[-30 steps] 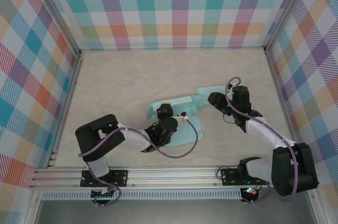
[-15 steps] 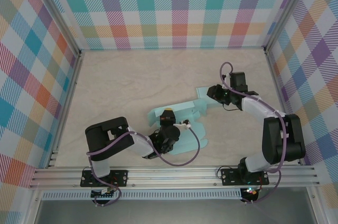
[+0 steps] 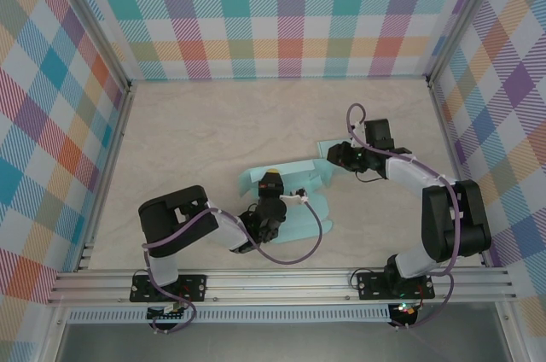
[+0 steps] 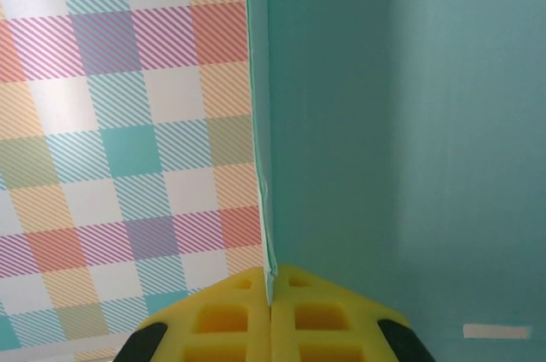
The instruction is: Fold the paper box
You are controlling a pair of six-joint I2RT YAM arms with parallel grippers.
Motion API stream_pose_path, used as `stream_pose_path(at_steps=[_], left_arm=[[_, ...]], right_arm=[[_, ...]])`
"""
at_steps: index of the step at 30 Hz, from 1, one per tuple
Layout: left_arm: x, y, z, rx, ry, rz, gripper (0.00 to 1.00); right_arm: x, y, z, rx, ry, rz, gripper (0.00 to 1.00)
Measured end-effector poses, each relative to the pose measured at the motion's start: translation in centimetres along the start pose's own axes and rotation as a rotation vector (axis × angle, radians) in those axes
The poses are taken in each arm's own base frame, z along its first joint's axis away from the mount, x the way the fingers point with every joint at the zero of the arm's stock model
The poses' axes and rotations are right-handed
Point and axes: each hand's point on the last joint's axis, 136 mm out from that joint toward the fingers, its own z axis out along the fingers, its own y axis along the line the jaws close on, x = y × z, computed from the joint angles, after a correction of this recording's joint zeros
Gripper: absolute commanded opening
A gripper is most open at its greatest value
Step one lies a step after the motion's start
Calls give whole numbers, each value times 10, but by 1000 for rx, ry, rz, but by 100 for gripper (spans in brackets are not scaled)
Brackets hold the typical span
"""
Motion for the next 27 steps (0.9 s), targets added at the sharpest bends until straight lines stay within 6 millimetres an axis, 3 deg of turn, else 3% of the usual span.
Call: stream_pose_path(at_steps=[7, 19, 27], left_arm=[[-4, -7, 8, 3, -6, 6, 2], [-7, -11, 12, -12, -10, -17, 2], [-7, -12, 13, -18, -10, -24, 2]], right_arm=[[15, 5, 5, -87, 23, -3, 39], [18, 15, 7, -190, -14, -59, 39], [38, 5, 6, -198, -34, -71, 40]])
